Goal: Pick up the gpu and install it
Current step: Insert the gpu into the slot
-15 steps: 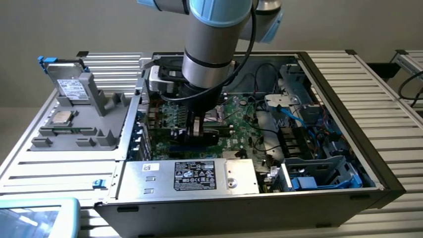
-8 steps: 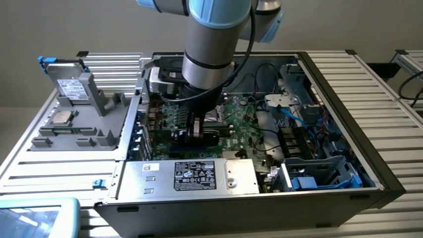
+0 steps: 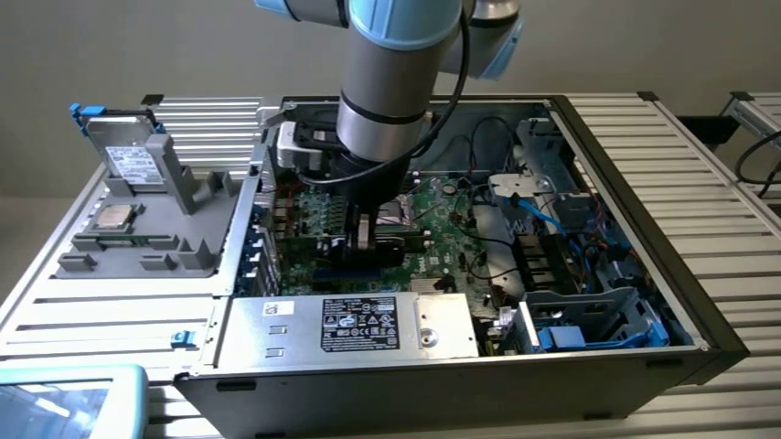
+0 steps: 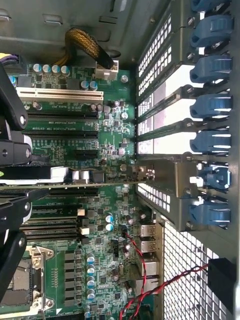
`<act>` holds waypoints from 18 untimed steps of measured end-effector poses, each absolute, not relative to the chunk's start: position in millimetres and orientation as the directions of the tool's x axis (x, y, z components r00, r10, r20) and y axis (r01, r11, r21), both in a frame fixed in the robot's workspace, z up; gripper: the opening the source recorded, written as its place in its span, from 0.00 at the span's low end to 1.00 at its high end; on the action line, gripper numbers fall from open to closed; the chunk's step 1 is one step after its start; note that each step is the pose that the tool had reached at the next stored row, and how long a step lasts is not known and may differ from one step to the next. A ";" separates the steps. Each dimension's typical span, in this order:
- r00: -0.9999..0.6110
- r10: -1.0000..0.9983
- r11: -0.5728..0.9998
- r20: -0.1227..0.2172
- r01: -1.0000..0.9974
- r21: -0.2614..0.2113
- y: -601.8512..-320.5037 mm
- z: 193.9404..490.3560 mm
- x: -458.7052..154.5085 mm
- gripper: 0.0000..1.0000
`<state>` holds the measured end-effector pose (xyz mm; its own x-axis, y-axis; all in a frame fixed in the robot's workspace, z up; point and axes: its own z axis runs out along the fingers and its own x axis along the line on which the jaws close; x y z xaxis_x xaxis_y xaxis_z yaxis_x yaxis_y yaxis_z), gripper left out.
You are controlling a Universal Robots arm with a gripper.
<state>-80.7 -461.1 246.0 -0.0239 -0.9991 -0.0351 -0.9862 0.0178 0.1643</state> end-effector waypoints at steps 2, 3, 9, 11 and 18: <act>-0.025 -0.999 0.019 -0.034 -0.986 0.166 -461.2 246.6 -80.9 0.28; -0.026 -0.999 0.020 -0.033 -0.986 0.167 -461.3 246.7 -81.0 0.28; -0.047 -0.998 0.040 -0.033 -0.983 0.181 -461.3 246.7 -81.1 0.28; -0.056 -0.998 0.049 -0.033 -0.981 0.185 -461.3 246.6 -81.1 0.28; -0.057 -0.998 0.050 -0.031 -0.981 0.185 -461.1 245.8 -81.3 0.28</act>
<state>-81.3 -461.1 245.8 -0.0566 -0.9979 -0.0314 -0.9814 0.0498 0.1854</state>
